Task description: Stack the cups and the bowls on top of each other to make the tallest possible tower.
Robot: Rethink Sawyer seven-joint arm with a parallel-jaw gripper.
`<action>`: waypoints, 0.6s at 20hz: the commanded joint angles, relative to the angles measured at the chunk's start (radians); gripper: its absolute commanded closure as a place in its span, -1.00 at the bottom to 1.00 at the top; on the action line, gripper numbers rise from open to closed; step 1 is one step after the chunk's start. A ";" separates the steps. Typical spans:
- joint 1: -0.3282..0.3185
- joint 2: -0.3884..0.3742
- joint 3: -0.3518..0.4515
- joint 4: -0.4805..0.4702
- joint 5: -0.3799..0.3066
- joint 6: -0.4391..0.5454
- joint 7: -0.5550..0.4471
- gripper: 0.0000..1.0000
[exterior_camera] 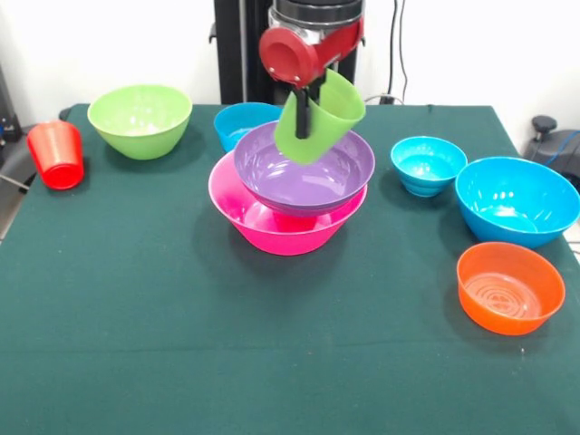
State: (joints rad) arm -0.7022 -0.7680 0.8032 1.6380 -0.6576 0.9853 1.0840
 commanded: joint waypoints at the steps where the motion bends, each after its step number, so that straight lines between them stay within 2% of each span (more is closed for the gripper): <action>1: 0.011 0.047 -0.064 0.118 0.009 -0.098 0.100 1.00; 7: -0.001 -0.006 -0.077 0.164 0.025 -0.088 0.092 1.00; 12: -0.026 -0.008 -0.079 0.205 0.021 -0.124 0.078 1.00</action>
State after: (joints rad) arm -0.7107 -0.7780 0.7991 1.7432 -0.6273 0.9172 1.0840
